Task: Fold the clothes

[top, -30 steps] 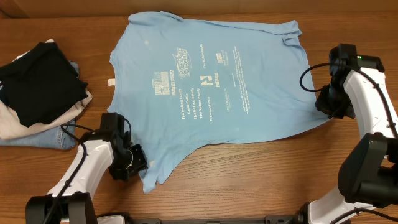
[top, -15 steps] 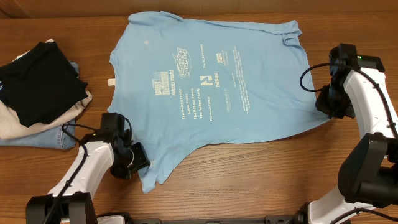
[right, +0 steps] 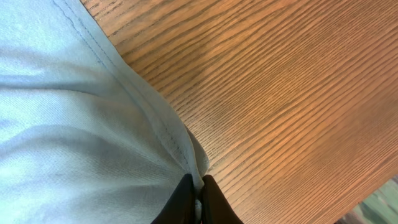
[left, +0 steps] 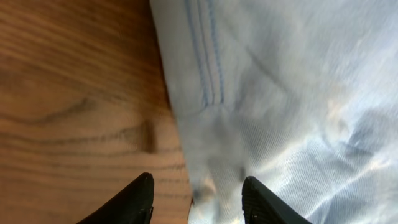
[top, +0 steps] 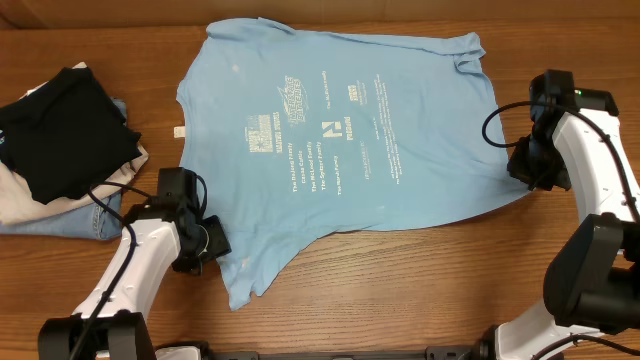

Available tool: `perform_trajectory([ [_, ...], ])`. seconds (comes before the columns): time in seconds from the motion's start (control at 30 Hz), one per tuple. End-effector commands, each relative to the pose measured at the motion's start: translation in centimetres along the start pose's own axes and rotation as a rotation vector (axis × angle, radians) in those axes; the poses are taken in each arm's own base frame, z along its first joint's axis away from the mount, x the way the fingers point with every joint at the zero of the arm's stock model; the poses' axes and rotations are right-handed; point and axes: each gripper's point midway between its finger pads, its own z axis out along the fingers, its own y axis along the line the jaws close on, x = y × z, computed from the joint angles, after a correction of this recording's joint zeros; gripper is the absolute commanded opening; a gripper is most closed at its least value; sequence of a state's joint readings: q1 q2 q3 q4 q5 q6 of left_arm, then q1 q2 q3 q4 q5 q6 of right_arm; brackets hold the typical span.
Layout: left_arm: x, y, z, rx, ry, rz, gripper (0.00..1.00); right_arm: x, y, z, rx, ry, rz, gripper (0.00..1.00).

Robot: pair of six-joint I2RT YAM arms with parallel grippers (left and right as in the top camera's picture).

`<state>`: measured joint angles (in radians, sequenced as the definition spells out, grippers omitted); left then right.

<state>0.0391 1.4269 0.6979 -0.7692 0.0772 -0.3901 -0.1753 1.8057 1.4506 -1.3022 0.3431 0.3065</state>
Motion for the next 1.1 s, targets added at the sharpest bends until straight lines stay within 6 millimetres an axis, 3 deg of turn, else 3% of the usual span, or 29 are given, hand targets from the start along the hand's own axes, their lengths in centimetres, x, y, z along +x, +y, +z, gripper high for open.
perform_trajectory([
  [0.0, 1.4, 0.4, 1.3, -0.004, 0.023, 0.014, 0.47, 0.0, -0.2, -0.6, -0.008, -0.016, 0.013, 0.06],
  [0.3, 1.2, -0.1, 1.7, 0.027, 0.009, 0.017, 0.35, 0.1, -0.2, -0.6, -0.01, -0.012, 0.011, 0.06],
  [0.6, 0.8, -1.2, 1.6, 0.086, -0.005, 0.032, 0.33, 0.1, -0.2, -0.6, -0.01, -0.011, 0.011, 0.06],
  [0.63, 0.8, -1.2, 1.6, 0.086, -0.005, 0.032, 0.31, 0.1, -0.2, -0.6, -0.01, -0.011, 0.011, 0.06],
  [0.77, 0.8, -1.1, 1.6, 0.086, -0.004, 0.032, 0.04, 0.1, -0.2, -0.6, -0.01, -0.011, 0.011, 0.06],
  [0.97, 1.1, -0.7, 1.3, 0.064, 0.013, 0.045, 0.04, 0.1, -0.2, -0.6, -0.014, -0.01, 0.012, 0.05],
  [1.07, 0.2, -0.1, -0.3, 0.026, -0.01, 0.051, 0.04, 0.2, 0.4, -0.6, -0.046, -0.002, 0.012, 0.04],
])
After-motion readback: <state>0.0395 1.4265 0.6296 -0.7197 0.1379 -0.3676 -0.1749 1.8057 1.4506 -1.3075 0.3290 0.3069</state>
